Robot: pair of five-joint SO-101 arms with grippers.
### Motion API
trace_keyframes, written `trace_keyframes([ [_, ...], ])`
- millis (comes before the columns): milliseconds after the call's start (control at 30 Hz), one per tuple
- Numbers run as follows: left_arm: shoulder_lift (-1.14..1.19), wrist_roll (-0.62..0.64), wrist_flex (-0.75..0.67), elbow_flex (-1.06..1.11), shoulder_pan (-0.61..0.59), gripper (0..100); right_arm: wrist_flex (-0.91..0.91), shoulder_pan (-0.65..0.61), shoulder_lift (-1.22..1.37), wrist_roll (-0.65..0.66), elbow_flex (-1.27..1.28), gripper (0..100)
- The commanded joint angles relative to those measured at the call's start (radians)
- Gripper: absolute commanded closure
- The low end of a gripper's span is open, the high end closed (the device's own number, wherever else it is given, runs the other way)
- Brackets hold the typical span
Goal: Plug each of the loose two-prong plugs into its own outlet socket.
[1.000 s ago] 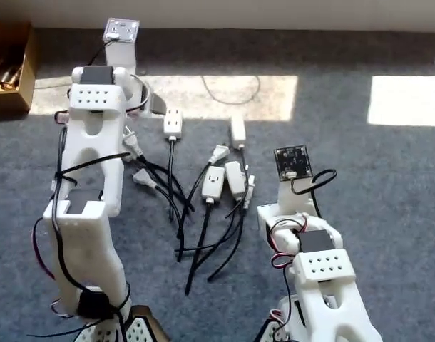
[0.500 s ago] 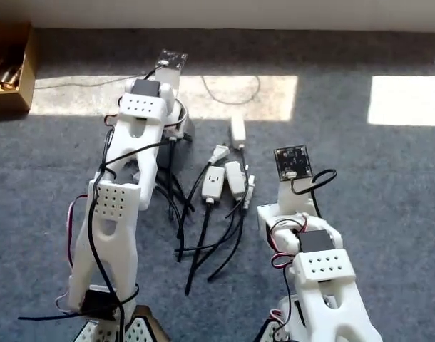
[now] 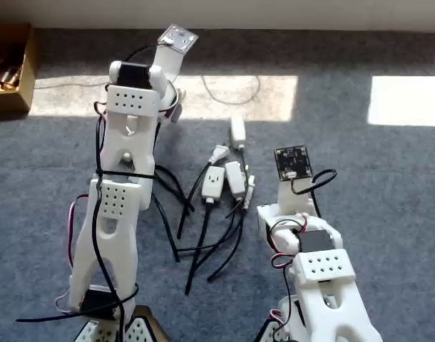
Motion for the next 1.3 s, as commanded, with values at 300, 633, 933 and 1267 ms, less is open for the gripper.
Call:
trace_keyframes([
  [300, -0.981, -0.347, 0.012, 0.619, -0.136, 100, -0.004, -0.007, -0.019, -0.002, -0.007, 92.9],
  [633, -1.656, -1.023, 0.014, 1.883, -0.216, 100, -0.004, -0.007, -0.019, -0.002, -0.007, 92.9],
  [933, -1.956, -1.570, -0.290, 2.598, -0.576, 100, -0.004, -0.007, -0.019, -0.002, -0.005, 92.9],
  [1267, -1.972, -1.602, -0.462, 2.835, -0.565, 100, -0.004, -0.007, -0.019, -0.002, -0.005, 92.9],
])
